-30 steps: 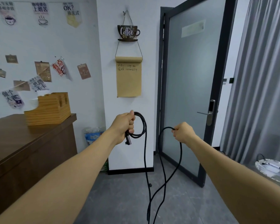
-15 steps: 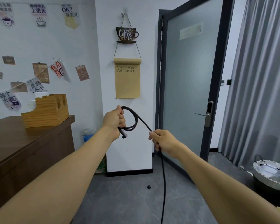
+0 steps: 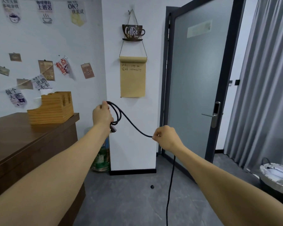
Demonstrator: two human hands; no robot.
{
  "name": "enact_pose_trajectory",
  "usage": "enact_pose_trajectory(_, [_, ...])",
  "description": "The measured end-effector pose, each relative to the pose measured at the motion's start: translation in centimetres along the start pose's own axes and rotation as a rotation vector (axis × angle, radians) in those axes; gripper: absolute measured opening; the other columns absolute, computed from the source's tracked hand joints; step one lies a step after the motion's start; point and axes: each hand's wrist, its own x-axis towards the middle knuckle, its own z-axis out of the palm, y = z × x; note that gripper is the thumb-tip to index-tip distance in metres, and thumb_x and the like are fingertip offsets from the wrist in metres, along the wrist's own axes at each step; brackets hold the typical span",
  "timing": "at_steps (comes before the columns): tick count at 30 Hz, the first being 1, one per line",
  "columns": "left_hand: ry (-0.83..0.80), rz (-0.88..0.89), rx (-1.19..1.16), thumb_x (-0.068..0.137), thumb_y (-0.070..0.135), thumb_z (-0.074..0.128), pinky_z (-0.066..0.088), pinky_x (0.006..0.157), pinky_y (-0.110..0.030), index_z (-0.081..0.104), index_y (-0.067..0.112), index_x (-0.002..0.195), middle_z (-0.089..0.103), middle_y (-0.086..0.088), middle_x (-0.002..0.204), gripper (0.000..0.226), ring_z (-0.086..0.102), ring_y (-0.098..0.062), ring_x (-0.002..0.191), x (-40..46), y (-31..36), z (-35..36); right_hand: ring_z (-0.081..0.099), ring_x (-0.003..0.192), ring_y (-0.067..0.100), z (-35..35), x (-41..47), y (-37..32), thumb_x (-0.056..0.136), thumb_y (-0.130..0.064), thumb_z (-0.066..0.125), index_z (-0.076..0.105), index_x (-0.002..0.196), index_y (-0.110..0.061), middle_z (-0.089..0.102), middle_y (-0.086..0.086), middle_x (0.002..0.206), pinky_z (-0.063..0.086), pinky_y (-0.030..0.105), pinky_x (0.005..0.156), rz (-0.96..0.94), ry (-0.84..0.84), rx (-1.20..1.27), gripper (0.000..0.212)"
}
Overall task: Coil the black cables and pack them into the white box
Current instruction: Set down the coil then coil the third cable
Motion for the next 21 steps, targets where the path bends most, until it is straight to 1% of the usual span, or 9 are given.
enact_pose_trajectory(2, [-0.102,0.091,0.086,0.101,0.028,0.033,0.027,0.051,-0.027,0.04,0.016,0.071,0.032,0.001,0.062,0.033,0.028,-0.013,0.051,-0.2,0.0,0.6,0.065,0.079,0.028,-0.2,0.4,-1.8,0.088,-0.011,0.055,0.07,0.083,-0.008,0.07,0.01,0.087,0.057,0.039,0.075,-0.1,-0.073,-0.138,0.016])
enact_pose_trajectory(5, [-0.281,0.147,0.232,0.1,0.025,0.031,0.026,0.053,-0.029,0.036,0.017,0.072,0.032,0.002,0.061,0.03,0.026,-0.013,0.052,-0.6,-0.3,1.3,0.064,0.083,0.024,-1.3,0.6,-4.2,0.085,-0.01,0.054,0.071,0.082,-0.007,0.07,0.007,0.088,0.056,0.035,0.076,-0.239,-0.136,-0.197,0.018])
enact_pose_trajectory(8, [-0.411,0.142,0.322,0.1,0.023,0.03,0.026,0.052,-0.026,0.033,0.017,0.072,0.031,0.003,0.06,0.028,0.025,-0.013,0.052,-1.1,-0.5,1.8,0.059,0.08,0.017,-3.0,0.7,-5.7,0.087,-0.012,0.057,0.072,0.086,-0.006,0.07,0.006,0.088,0.05,0.027,0.075,-0.354,-0.179,-0.182,0.017])
enact_pose_trajectory(12, [-0.586,0.098,0.355,0.102,0.021,0.029,0.032,0.055,-0.026,0.037,0.014,0.074,0.039,0.0,0.06,0.03,0.033,-0.015,0.055,-2.4,-0.7,2.3,0.05,0.066,0.006,-4.5,0.8,-6.5,0.089,-0.016,0.062,0.071,0.085,-0.011,0.064,0.002,0.08,0.04,0.012,0.061,-0.389,-0.227,-0.045,0.011])
enact_pose_trajectory(14, [-0.67,0.094,0.383,0.103,0.021,0.028,0.035,0.056,-0.027,0.041,0.011,0.074,0.045,-0.002,0.06,0.033,0.039,-0.016,0.055,-3.3,-0.6,2.6,0.046,0.06,0.004,-4.8,0.9,-6.4,0.089,-0.017,0.063,0.069,0.083,-0.011,0.06,0.0,0.074,0.036,0.013,0.056,-0.38,-0.197,0.036,0.011])
enact_pose_trajectory(17, [-0.733,0.038,0.325,0.104,0.022,0.029,0.035,0.057,-0.028,0.044,0.012,0.071,0.044,-0.001,0.058,0.037,0.04,-0.018,0.054,-4.2,-0.6,2.9,0.04,0.052,0.005,-5.2,1.2,-5.8,0.088,-0.021,0.065,0.068,0.079,-0.006,0.055,0.002,0.064,0.032,0.014,0.05,-0.344,-0.134,0.147,0.018])
enact_pose_trajectory(19, [-0.765,-0.036,0.301,0.104,0.025,0.03,0.035,0.054,-0.025,0.043,0.015,0.071,0.039,0.002,0.053,0.037,0.036,-0.016,0.05,-4.5,-0.6,2.9,0.043,0.059,0.012,-5.3,1.4,-5.2,0.085,-0.024,0.068,0.069,0.079,-0.003,0.058,0.012,0.07,0.035,0.023,0.056,-0.307,-0.098,0.211,0.021])
enact_pose_trajectory(20, [-0.787,-0.075,0.287,0.104,0.027,0.03,0.033,0.051,-0.023,0.042,0.015,0.071,0.035,0.004,0.051,0.037,0.032,-0.014,0.048,-4.6,-0.6,3.0,0.044,0.06,0.013,-5.3,1.5,-4.9,0.083,-0.024,0.07,0.068,0.079,-0.004,0.06,0.015,0.072,0.036,0.026,0.058,-0.294,-0.078,0.243,0.021])
enact_pose_trajectory(21, [-0.807,-0.114,0.269,0.104,0.029,0.029,0.03,0.047,-0.021,0.042,0.015,0.071,0.031,0.006,0.05,0.037,0.028,-0.012,0.045,-4.7,-0.5,3.0,0.044,0.057,0.009,-5.2,1.5,-4.6,0.081,-0.024,0.073,0.067,0.08,-0.005,0.06,0.013,0.072,0.036,0.026,0.057,-0.281,-0.053,0.28,0.02])
